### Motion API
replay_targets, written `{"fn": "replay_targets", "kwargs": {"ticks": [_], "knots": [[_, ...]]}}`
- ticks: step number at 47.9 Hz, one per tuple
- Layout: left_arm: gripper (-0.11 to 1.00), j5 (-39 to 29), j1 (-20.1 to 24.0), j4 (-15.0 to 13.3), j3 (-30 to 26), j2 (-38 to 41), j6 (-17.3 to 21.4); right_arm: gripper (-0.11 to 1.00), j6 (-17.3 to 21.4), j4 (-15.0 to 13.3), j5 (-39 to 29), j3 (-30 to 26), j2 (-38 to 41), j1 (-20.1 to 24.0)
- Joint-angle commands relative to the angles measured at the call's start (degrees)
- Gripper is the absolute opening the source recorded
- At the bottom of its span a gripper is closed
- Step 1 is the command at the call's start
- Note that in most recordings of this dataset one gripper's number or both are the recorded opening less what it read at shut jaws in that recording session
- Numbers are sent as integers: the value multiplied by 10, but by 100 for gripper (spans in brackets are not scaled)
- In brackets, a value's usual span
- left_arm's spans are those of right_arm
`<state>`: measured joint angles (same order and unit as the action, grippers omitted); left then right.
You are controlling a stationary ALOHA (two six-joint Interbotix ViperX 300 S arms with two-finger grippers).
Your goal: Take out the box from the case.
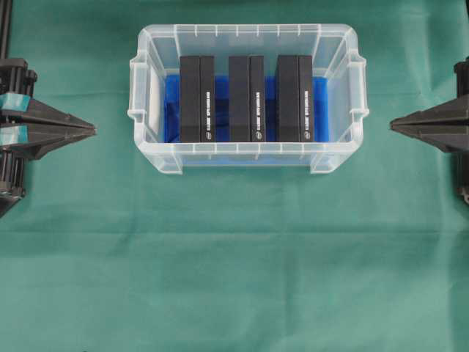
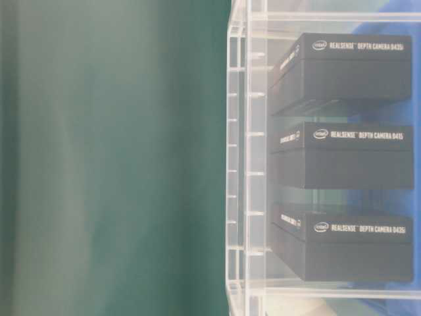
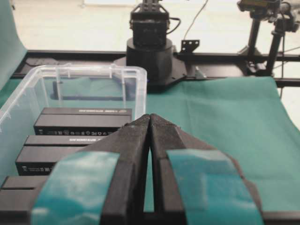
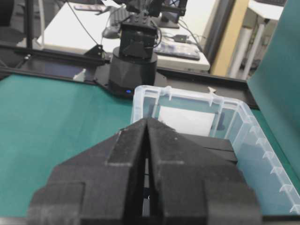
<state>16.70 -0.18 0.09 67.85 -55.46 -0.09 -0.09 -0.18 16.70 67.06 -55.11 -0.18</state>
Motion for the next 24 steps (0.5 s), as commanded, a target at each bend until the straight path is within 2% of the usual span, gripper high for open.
{"fn": "replay_targets", "kwargs": {"ticks": [1,13,24], "knots": [[2,-9,-4,18,-19,-2,0,0,4,0,-2,-10,5,0],[2,-40,-4,18,-26,-24,-4,0,7,0,-81,-49,5,0],[2,-98,-4,18,-59,-59,-33,0,9,3,-161,-134,5,0]]}}
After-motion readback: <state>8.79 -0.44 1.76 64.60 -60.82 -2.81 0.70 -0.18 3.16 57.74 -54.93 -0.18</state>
